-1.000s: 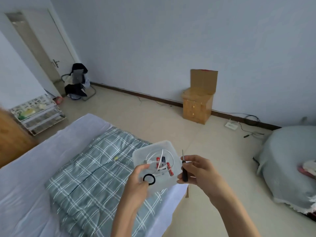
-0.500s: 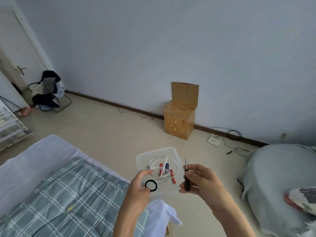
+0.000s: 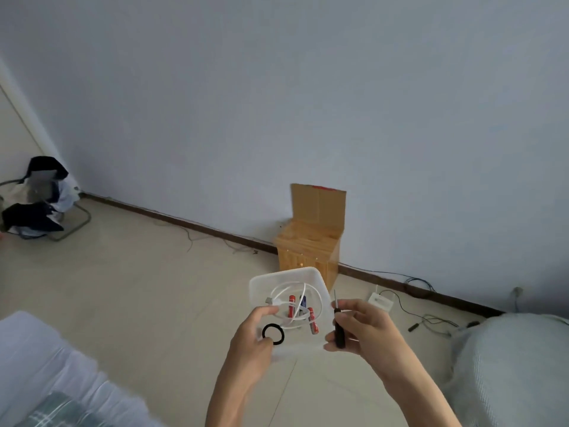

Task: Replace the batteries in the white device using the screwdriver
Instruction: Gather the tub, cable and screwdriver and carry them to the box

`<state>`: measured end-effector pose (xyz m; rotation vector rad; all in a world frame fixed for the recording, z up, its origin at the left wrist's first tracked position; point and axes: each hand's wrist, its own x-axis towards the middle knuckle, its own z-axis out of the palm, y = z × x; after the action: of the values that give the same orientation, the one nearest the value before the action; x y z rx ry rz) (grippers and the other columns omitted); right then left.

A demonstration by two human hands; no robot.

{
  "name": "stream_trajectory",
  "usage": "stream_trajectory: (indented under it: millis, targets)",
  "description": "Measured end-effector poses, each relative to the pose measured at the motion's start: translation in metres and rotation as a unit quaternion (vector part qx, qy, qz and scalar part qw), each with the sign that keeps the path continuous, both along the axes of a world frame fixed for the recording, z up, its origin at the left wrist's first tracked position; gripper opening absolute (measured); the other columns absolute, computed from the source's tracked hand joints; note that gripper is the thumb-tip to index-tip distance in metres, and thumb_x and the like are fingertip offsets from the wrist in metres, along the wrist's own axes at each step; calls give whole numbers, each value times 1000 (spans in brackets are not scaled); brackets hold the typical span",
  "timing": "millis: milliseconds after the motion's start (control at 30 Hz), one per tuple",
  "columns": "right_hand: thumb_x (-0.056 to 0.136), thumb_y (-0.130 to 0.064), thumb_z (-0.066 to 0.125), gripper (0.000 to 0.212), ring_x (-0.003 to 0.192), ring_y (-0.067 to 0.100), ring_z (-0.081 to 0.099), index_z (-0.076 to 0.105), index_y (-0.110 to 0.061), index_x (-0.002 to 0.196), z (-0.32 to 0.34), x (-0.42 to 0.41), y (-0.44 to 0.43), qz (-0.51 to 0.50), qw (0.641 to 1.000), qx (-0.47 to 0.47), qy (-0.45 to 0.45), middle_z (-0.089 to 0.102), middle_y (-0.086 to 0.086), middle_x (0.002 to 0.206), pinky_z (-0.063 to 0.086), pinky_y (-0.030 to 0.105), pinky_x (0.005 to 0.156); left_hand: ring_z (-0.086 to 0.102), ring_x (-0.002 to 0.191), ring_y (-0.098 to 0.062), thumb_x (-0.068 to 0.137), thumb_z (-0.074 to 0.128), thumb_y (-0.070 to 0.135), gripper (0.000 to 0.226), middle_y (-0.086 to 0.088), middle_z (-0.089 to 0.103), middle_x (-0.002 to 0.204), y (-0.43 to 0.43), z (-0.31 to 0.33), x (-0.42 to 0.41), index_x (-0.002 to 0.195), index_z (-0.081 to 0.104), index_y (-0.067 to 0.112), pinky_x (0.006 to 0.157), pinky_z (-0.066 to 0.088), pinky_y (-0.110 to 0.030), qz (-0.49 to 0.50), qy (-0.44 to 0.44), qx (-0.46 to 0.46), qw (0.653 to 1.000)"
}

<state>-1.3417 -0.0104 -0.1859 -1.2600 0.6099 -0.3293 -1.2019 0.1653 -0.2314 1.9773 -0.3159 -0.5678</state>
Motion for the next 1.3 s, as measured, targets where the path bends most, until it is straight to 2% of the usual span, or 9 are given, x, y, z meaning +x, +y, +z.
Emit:
stream_trajectory:
  millis: [167, 267, 400, 600, 767, 900, 1033, 1233, 1300]
  targets:
    - [103, 8, 54, 15, 66, 32, 71, 66, 5, 111, -5, 64, -42, -12, 1000, 8, 7, 70, 6, 62, 67, 44, 69, 68, 94, -20, 87, 41, -6, 71, 6, 67, 119, -43, -3, 66, 119, 64, 53, 74, 54, -30, -5, 1, 16, 1000]
    - [102, 9, 55, 15, 65, 32, 71, 66, 7, 112, -11, 100, -68, -7, 1000, 17, 18, 70, 7, 63, 67, 43, 67, 63, 89, -17, 87, 40, -5, 71, 3, 66, 111, -67, -9, 100, 117, 65, 54, 77, 55, -32, -5, 17, 20, 1000]
    - [102, 10, 54, 15, 65, 32, 70, 66, 7, 111, -22, 157, -112, 1, 999, 20, 25, 70, 7, 62, 67, 42, 65, 64, 99, -12, 87, 39, -4, 72, 10, 63, 123, -107, -15, 149, 118, 64, 56, 84, 60, -39, 6, 21, 26, 999]
    - [103, 7, 54, 18, 67, 31, 70, 64, 10, 118, -26, 253, -195, 47, 998, -9, 34, 68, 26, 85, 67, 49, 76, 50, 54, -6, 86, 40, -4, 69, 2, 56, 92, -180, -17, 236, 120, 65, 51, 58, 46, -23, 30, 28, 22, 999]
    - [104, 4, 54, 18, 69, 33, 67, 65, 7, 117, -1, 325, -266, 57, 998, -14, 13, 68, 25, 79, 63, 57, 87, 65, 82, -16, 89, 47, -6, 68, 0, 71, 106, -242, -4, 304, 117, 68, 53, 58, 50, -21, 36, 29, -17, 999]
    - [104, 2, 57, 14, 71, 32, 71, 66, 2, 115, 0, 367, -303, 52, 999, -4, 13, 72, 34, 87, 67, 38, 69, 72, 107, -17, 88, 48, -1, 69, 3, 73, 110, -277, -5, 348, 118, 66, 59, 86, 62, -42, 47, 25, -5, 999]
    - [103, 1, 59, 16, 74, 31, 72, 66, 2, 117, -4, 407, -327, 51, 998, 16, 23, 75, 30, 89, 67, 36, 68, 69, 106, -21, 90, 53, 1, 65, 3, 69, 107, -300, -8, 392, 118, 68, 58, 94, 62, -51, 50, 37, -5, 998]
    - [103, 0, 60, 16, 77, 37, 74, 65, 1, 119, -14, 486, -359, 10, 999, 13, 47, 75, 31, 97, 67, 39, 68, 65, 96, -25, 90, 52, 2, 64, 7, 64, 95, -340, -15, 483, 117, 68, 58, 94, 61, -54, 9, 41, -3, 999]
    - [104, -3, 61, 17, 85, 42, 77, 65, -1, 120, -19, 516, -371, -12, 998, 1, 61, 78, 26, 97, 67, 39, 69, 66, 106, -31, 86, 53, 6, 62, 10, 67, 102, -356, -12, 520, 118, 69, 57, 95, 61, -53, -16, 38, 0, 999]
